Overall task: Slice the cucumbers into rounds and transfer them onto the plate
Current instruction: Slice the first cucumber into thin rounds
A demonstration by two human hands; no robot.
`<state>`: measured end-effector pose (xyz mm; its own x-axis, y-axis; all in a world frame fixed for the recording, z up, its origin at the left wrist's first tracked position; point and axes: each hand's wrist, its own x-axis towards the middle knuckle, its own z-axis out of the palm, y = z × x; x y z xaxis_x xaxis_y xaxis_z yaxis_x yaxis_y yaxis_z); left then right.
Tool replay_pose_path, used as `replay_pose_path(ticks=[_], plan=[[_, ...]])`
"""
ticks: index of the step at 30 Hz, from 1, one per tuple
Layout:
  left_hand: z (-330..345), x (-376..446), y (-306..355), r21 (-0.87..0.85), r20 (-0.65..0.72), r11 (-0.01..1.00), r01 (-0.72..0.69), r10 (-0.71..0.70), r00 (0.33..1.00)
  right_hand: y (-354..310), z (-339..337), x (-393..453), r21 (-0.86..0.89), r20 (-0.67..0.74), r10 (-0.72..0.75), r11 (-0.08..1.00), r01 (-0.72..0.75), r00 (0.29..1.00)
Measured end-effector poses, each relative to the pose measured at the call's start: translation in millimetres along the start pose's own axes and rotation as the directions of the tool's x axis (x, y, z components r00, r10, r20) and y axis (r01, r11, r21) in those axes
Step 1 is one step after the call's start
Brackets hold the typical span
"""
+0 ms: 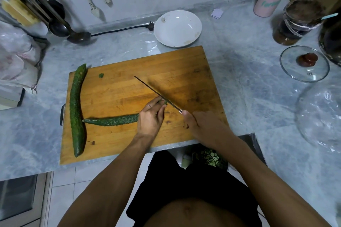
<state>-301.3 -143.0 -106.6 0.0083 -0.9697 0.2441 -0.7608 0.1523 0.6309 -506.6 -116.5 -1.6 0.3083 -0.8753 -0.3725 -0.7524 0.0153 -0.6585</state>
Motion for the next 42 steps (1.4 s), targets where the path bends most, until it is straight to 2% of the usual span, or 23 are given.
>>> replay_pose_path(ticks=[11,16,21,24,30,39,42], plan=[[5.6,-2.6,6.7,0.062,-0.061,0.998,0.007,-0.003,0.998,-7.3,-2.5,3.6,-0.049,0.047,0.02,0.999,-0.018,0.999],[6.5,-2.6,4.9,0.025,-0.037,0.996,0.086,-0.085,0.996,-4.1,-4.6,8.8,-0.02,0.05,0.008,1.0,-0.007,0.999],[-0.5,14.3,-1.6,0.029,0.018,0.999,0.026,-0.026,0.999,-3.1,-17.7,20.3,0.009,0.045,-0.031,0.999,0.03,0.999],[0.1,18.6,0.2,0.021,0.016,0.998,0.065,-0.065,0.998,-5.1,-22.7,25.9,0.012,0.032,-0.046,0.999,0.045,0.998],[-1.4,16.7,-0.5,0.057,0.037,0.996,0.064,-0.066,0.997,-13.2,-21.3,20.1,-0.04,0.069,0.015,0.999,-0.012,0.998],[2.9,16.7,4.0,0.074,0.002,0.993,0.087,-0.087,0.996,-13.4,-16.3,25.8,-0.052,0.086,0.021,0.999,-0.016,0.996],[5.1,15.6,7.2,0.075,-0.014,0.994,0.08,-0.079,0.997,-11.0,-12.0,32.6,-0.046,0.069,-0.019,0.999,0.022,0.997]])
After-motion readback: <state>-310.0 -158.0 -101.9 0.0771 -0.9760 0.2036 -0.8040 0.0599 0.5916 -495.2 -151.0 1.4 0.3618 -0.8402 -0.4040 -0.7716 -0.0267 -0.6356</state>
